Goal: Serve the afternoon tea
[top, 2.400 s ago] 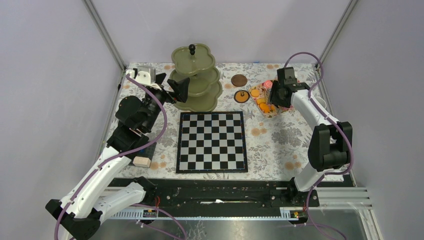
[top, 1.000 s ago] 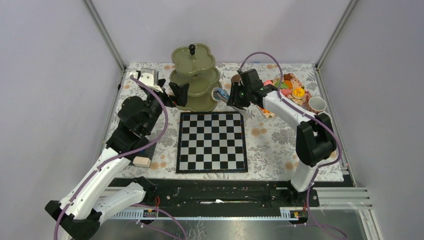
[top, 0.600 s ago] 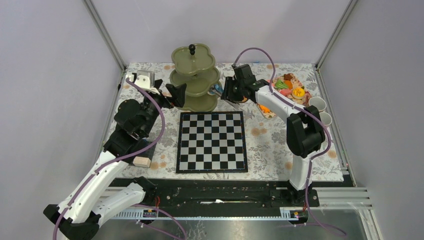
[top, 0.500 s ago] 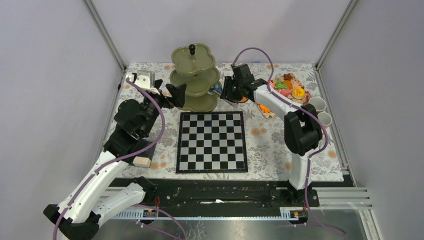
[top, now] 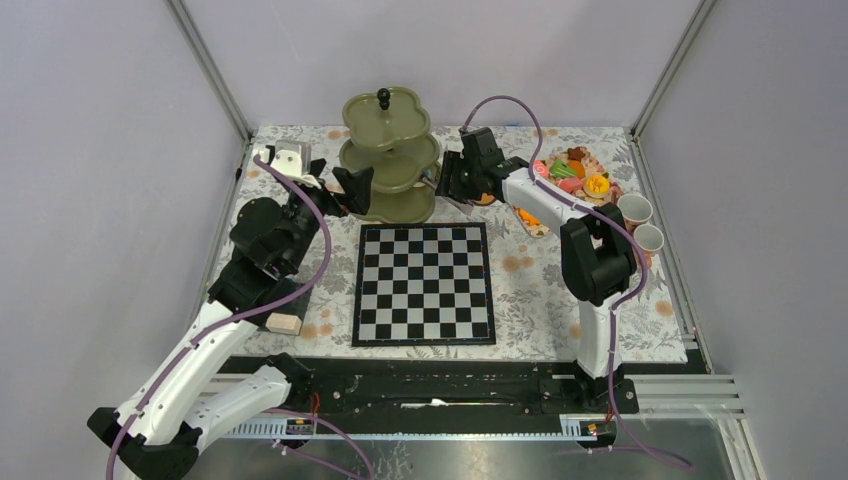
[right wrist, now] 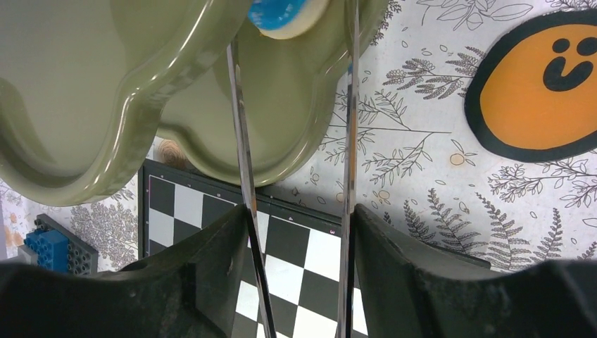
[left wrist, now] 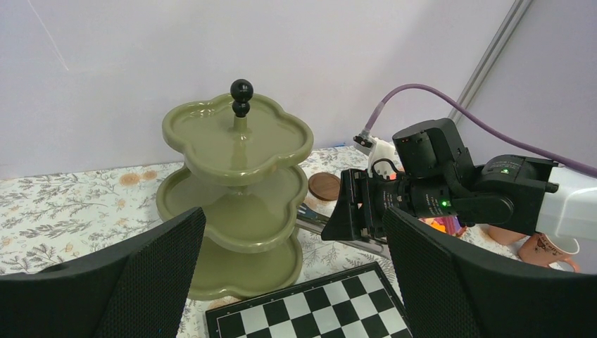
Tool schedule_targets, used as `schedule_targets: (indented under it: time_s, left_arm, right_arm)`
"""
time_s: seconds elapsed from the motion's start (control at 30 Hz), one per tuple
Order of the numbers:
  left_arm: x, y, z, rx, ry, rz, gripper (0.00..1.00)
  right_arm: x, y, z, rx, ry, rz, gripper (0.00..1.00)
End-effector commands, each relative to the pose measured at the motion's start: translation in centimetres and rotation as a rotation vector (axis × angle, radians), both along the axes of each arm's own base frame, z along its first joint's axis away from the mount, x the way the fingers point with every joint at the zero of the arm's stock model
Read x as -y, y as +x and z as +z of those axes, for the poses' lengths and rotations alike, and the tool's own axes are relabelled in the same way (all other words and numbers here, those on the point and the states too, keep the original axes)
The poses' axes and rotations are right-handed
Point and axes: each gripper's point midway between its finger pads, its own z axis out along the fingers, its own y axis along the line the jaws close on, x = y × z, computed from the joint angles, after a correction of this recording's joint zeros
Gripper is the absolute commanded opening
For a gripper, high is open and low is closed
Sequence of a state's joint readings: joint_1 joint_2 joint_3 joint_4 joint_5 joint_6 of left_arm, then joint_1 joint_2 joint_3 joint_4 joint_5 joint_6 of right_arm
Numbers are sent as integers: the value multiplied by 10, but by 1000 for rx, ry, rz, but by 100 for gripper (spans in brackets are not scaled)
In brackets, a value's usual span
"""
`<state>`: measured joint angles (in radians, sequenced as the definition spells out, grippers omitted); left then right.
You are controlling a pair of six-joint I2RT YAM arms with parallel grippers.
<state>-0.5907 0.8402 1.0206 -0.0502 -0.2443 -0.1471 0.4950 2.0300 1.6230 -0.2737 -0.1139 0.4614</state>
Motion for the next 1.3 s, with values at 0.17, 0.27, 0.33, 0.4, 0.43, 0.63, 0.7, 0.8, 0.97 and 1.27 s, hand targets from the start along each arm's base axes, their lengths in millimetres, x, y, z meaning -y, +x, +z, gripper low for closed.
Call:
schedule_targets:
  time_s: [0.17,0.27,0.33,0.4,0.43,0.63,0.7,0.8,0.97,1.27]
  left_arm:
    - [2,2,11,36,-19,-3,99]
    - [2,2,12,36,-22,-5,99]
    - [3,2,13,35,-31,-8,99]
    - [6,4,15,24,-37,-16,99]
    - [8,4,16,15,-40,-18,99]
    - [9,2,26,-29,-41,-26,99]
    - [6,2,19,-45,-32,-14,99]
    - [1,3,2,-83,9,9,99]
    - [-15,4,-33,-128,63,91,99]
    - [-12,7,-66,-167,116,84,99]
  right_arm:
    - [-3,8,34,90,46,-24,62]
    - [7,-5,41,96,36,-38,61]
    - [14,-12,43,95,31,-49,58]
    - [22,-21,43,93,21,-62,55]
    - [27,-26,42,92,11,-71,54]
    - [65,-50,57,140,-46,-133,51]
    - [82,-59,55,132,-76,-155,50]
    - [112,-71,57,126,-105,-196,50]
    - [177,-90,60,112,-108,-305,51]
    - [257,-93,56,34,-218,-443,54]
